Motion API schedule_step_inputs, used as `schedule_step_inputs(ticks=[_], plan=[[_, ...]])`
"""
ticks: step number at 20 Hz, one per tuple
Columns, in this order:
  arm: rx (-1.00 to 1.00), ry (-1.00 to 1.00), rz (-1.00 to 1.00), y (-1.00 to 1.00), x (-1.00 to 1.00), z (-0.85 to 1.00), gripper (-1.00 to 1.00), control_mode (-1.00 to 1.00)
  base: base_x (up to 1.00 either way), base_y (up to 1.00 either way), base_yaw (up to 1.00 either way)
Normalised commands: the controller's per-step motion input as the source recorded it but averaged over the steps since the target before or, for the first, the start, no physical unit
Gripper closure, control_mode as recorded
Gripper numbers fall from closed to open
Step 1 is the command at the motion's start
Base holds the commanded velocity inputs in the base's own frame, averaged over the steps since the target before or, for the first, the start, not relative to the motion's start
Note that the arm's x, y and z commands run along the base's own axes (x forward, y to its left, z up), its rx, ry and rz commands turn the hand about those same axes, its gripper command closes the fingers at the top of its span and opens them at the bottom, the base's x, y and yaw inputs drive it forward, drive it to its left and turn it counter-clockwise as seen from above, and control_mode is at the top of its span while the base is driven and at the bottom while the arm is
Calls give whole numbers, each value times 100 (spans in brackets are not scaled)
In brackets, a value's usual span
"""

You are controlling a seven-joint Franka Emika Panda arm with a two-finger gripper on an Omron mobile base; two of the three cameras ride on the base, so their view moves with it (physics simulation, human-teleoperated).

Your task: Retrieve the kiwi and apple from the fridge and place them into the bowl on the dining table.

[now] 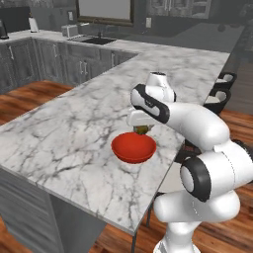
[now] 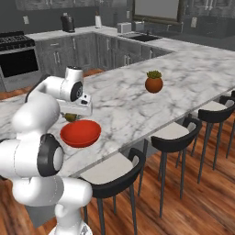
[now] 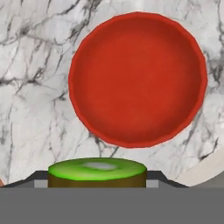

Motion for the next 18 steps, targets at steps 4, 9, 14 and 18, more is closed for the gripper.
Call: schedule_step_inputs(ticks=[4, 9, 14, 18], plan=[[0, 0, -6, 0, 9, -44, 100, -100, 0, 0, 0], [0, 0, -6, 0, 13, -38, 100, -100, 0, 0, 0], [0, 0, -6, 0, 21, -31, 100, -100, 0, 0, 0], [0, 0, -5, 0, 22, -23, 100, -100, 0, 0, 0]])
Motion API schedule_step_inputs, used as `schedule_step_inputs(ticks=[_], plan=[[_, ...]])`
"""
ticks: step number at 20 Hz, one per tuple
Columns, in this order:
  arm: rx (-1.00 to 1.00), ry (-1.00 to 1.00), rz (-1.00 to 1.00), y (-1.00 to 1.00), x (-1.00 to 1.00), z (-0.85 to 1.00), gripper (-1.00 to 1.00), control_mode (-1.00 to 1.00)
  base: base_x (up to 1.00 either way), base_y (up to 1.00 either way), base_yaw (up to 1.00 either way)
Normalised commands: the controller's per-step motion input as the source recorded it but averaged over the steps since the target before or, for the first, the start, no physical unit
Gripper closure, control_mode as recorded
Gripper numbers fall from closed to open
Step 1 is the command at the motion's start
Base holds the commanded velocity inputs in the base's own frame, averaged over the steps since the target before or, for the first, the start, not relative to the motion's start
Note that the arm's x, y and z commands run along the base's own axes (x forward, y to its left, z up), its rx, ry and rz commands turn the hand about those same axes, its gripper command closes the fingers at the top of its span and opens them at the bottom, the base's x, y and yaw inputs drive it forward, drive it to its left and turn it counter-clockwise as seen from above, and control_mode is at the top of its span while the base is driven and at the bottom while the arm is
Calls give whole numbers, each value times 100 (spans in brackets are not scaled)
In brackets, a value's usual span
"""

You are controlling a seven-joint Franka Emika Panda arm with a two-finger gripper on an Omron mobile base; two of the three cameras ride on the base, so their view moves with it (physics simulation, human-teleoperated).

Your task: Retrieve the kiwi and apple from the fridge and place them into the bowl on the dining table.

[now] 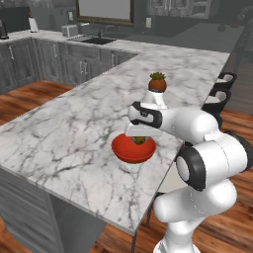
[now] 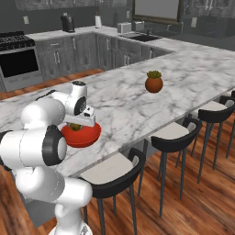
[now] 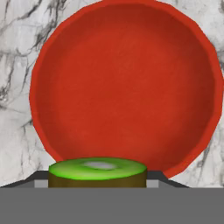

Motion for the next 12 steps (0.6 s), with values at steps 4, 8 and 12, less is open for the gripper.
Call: schedule_step_inputs(ticks=[4, 8, 12], plan=[[0, 0, -5, 0, 23, -20, 100, -100, 0, 0, 0], [0, 0, -5, 0, 20, -18, 100, -100, 0, 0, 0], [0, 0, -5, 0, 19, -17, 100, -100, 0, 0, 0]])
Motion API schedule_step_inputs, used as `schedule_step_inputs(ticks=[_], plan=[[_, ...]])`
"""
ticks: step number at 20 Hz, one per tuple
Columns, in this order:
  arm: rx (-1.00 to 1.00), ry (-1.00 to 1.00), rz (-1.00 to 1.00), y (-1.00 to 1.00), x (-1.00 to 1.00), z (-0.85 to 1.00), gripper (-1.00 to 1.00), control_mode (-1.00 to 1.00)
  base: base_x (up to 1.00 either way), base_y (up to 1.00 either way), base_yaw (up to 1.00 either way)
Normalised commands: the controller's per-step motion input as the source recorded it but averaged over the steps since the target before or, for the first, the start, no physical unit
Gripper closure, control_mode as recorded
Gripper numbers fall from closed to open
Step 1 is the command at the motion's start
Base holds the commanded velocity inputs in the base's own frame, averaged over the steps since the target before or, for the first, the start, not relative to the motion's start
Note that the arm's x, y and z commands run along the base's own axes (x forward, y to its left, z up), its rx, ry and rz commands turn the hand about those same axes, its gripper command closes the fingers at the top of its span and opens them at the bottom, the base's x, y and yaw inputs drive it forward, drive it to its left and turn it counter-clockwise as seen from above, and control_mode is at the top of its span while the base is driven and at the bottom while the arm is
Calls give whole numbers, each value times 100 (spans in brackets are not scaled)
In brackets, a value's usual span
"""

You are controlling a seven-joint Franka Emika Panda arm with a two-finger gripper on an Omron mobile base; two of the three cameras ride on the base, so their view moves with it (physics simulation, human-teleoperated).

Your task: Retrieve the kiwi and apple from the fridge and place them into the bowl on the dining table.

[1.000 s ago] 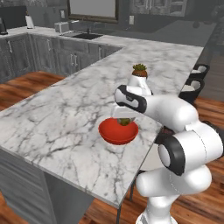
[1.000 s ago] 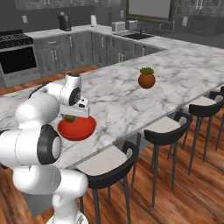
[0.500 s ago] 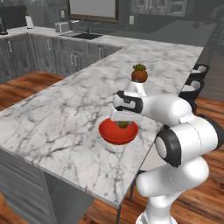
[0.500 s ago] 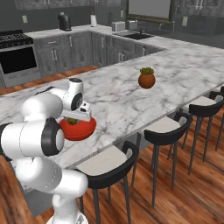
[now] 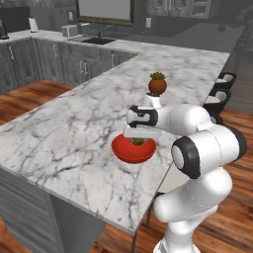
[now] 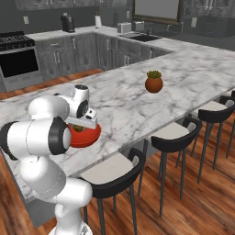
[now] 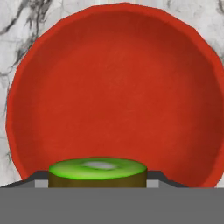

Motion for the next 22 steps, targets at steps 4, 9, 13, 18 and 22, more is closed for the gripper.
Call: schedule_step_inputs(ticks=[4, 9, 13, 18, 22], plan=[[0, 0, -6, 2, 20, -18, 100, -100, 0, 0, 0], [0, 0, -5, 0, 14, -17, 100, -100, 0, 0, 0], [0, 0, -5, 0, 12, -18, 100, -100, 0, 0, 0], [0, 0, -5, 1, 10, -19, 100, -100, 0, 0, 0], [0, 0, -6, 10, 18, -16, 100, -100, 0, 0, 0]])
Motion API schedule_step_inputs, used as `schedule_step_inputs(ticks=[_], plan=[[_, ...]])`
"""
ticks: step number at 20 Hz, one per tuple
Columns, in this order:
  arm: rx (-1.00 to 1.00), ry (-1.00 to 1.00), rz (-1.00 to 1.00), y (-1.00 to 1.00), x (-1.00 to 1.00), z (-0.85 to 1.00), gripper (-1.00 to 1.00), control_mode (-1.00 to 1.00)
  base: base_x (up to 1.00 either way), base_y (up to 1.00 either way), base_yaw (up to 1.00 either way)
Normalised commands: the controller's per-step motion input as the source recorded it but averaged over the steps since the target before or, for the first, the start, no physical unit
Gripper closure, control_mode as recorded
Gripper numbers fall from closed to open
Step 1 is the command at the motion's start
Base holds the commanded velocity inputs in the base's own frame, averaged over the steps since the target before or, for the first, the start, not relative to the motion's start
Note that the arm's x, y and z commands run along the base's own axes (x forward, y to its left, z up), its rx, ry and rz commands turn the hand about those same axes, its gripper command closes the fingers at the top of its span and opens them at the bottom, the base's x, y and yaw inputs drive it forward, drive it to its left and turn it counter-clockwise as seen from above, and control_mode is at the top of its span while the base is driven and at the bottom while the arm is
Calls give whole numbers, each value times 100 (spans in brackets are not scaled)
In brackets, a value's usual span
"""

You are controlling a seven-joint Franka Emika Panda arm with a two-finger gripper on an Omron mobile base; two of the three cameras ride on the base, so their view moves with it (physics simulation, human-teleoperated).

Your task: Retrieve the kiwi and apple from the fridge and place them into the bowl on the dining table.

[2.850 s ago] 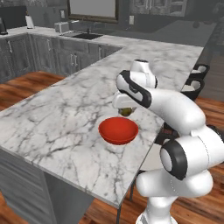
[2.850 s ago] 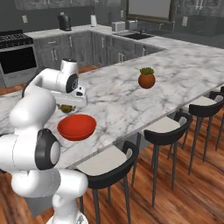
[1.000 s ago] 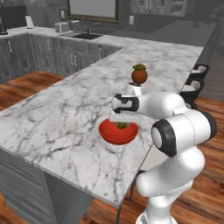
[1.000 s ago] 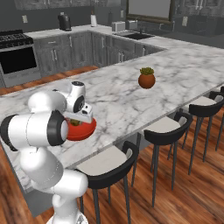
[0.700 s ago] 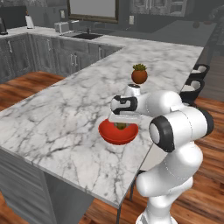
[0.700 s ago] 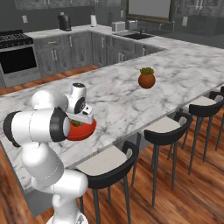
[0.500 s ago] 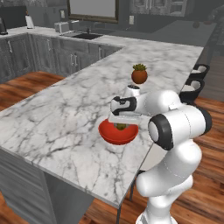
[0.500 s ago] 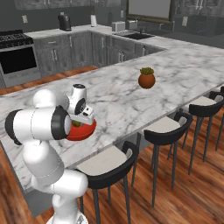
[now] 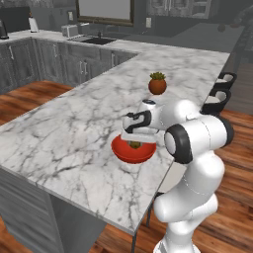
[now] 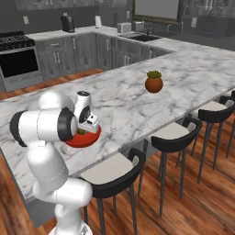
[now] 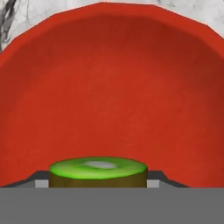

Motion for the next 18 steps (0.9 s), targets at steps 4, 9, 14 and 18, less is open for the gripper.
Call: schedule_step_inputs(ticks=[4, 9, 14, 18], plan=[[0, 0, -6, 26, 26, -17, 100, -100, 0, 0, 0], [0, 0, -5, 15, 25, -21, -100, -100, 0, 0, 0], [0, 0, -5, 0, 11, -11, -100, -100, 0, 0, 0], [0, 0, -7, -14, 0, 0, -100, -100, 0, 0, 0]])
